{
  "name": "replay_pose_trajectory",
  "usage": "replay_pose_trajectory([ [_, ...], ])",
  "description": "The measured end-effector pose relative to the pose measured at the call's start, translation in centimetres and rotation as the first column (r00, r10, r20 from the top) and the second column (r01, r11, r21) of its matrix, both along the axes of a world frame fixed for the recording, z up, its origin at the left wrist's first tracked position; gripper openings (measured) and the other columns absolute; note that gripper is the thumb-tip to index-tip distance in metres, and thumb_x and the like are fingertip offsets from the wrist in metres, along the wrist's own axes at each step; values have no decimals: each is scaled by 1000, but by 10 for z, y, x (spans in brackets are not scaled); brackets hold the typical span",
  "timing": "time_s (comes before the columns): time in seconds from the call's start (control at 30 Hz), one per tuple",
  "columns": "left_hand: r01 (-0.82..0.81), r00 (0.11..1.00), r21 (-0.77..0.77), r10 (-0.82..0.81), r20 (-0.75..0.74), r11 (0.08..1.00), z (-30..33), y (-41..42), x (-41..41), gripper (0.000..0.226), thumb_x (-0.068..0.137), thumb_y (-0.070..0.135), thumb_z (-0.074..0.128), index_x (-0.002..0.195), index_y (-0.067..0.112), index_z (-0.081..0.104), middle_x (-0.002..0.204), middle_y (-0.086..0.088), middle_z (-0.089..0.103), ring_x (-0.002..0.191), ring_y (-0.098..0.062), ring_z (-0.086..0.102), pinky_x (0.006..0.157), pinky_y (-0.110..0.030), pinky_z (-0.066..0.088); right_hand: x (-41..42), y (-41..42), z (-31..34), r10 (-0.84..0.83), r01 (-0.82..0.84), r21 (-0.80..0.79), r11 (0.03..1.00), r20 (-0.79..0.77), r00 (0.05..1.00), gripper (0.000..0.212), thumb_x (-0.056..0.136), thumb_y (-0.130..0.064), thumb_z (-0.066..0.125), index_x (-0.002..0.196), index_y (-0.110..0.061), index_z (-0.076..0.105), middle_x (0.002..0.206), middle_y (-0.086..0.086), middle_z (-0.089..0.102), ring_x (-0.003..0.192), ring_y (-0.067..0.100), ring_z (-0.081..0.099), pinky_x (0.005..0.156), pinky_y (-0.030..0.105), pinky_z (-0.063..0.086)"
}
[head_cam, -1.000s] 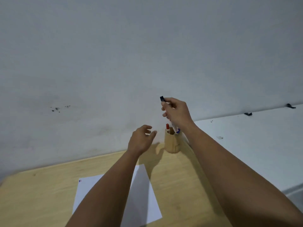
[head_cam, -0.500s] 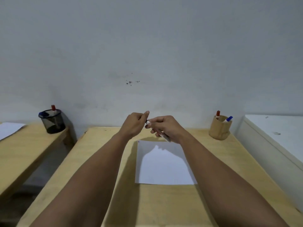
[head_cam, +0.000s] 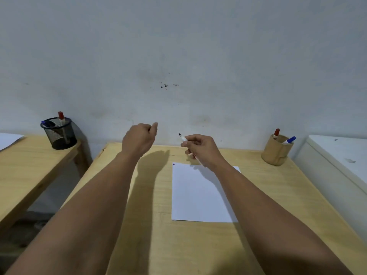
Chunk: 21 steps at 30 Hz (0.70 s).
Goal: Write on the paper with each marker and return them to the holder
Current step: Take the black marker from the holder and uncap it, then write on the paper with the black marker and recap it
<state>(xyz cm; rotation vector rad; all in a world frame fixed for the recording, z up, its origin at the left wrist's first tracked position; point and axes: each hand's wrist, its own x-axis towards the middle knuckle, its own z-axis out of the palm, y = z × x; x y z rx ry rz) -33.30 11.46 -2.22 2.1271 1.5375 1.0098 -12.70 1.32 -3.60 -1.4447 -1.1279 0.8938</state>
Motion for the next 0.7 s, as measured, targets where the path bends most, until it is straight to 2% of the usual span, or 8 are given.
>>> replay_pose_trajectory([
  [0.07, 48, 960, 42, -34, -277, 998, -12, 0, 0, 59, 104, 56, 36, 69, 12, 55, 70, -4, 61, 75, -34, 61, 63, -35, 40, 4, 1, -4, -40, 32, -45, 998, -168, 985, 13, 107, -6, 60, 116, -14, 62, 98, 12, 75, 65, 20, 66, 62, 32, 56],
  [0.17, 148, 811, 22, -109, -574, 989, -34, -5, 10, 52, 104, 59, 35, 76, 19, 52, 82, -2, 62, 86, -33, 67, 65, -34, 40, 6, 4, -6, -58, 15, -107, 994, -414, 909, 18, 108, 0, 51, 108, -10, 65, 102, 19, 70, 71, 28, 71, 65, 38, 65],
  [0.27, 171, 700, -20, -136, -701, 985, -50, -11, 14, 45, 103, 59, 32, 85, 22, 51, 98, -2, 69, 93, -28, 68, 67, -35, 40, 10, 2, -6, -49, -62, -135, 989, -690, 722, 36, 106, 3, 40, 125, -1, 71, 113, 25, 76, 87, 37, 80, 72, 46, 68],
  [0.37, 184, 670, 7, -120, -733, 983, -61, -14, 11, 45, 102, 60, 30, 85, 23, 50, 97, -1, 69, 88, -26, 67, 66, -35, 39, 15, -1, -9, -18, -98, -95, 991, -802, 597, 38, 104, 7, 41, 128, 1, 70, 118, 26, 78, 96, 37, 83, 74, 45, 69],
  [0.43, 175, 697, -4, -127, -706, 985, -64, -16, 9, 48, 101, 63, 32, 81, 22, 49, 91, 0, 66, 79, -24, 60, 66, -35, 40, 15, -4, -9, 4, -97, -69, 993, -795, 606, 29, 104, 7, 49, 121, -4, 69, 109, 19, 81, 92, 31, 84, 71, 39, 68],
  [0.5, 144, 746, -31, -129, -654, 989, -64, -19, 5, 50, 97, 68, 35, 83, 23, 48, 88, 3, 62, 76, -22, 54, 66, -34, 41, 13, -7, -8, -27, -55, -90, 994, -722, 692, 11, 105, -9, 64, 114, -10, 70, 92, 11, 80, 78, 23, 81, 63, 32, 65],
  [0.6, 93, 849, -20, -90, -521, 995, -59, -37, -2, 55, 87, 78, 38, 93, 24, 49, 92, 8, 58, 80, -21, 58, 68, -36, 48, 7, -9, -8, -160, 98, -154, 983, -472, 867, 31, 103, -44, 67, 102, -15, 77, 72, 4, 72, 56, 15, 65, 54, 25, 52],
  [0.7, 140, 934, 91, -101, -343, 986, -56, -67, -13, 63, 78, 79, 34, 100, 24, 56, 96, 11, 57, 88, -18, 57, 67, -36, 47, -2, -10, -17, -216, 185, -130, 974, -295, 931, 26, 102, -27, 63, 106, -7, 78, 73, 8, 72, 52, 17, 57, 50, 23, 44],
])
